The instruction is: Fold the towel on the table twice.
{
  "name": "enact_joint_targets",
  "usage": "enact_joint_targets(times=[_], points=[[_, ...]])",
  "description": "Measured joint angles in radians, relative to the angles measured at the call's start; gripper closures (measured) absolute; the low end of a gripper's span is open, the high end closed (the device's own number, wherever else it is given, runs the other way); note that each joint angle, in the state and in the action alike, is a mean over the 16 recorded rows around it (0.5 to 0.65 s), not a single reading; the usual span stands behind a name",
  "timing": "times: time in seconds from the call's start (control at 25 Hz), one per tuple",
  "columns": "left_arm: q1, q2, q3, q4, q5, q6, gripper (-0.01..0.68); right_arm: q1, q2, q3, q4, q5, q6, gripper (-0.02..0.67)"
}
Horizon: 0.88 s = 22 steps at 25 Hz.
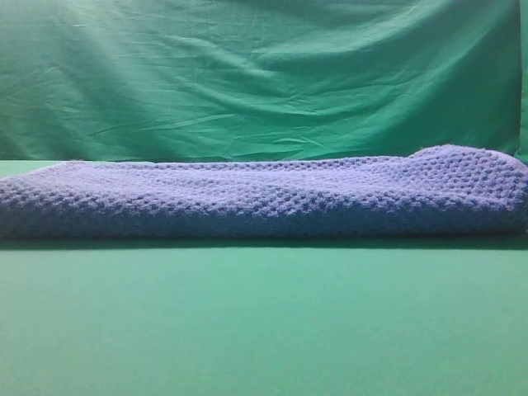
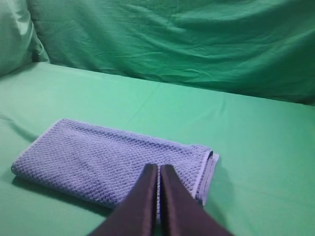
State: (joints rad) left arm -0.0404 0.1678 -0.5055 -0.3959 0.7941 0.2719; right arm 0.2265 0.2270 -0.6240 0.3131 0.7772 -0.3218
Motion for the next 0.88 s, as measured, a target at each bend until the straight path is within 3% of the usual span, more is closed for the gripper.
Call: enact_joint_targets(times=[0.36, 0.88], points=[[0.000, -0.159, 0.104, 0.035, -0.061, -0.001, 0.673, 0.000, -0.092, 0.172, 0.014, -0.122, -0.039, 0.649], [0.000, -0.181, 0.313, 0.038, -0.288, -0.001, 0.673, 0.000, -0.102, 0.391, 0.023, -0.327, -0.045, 0.649]])
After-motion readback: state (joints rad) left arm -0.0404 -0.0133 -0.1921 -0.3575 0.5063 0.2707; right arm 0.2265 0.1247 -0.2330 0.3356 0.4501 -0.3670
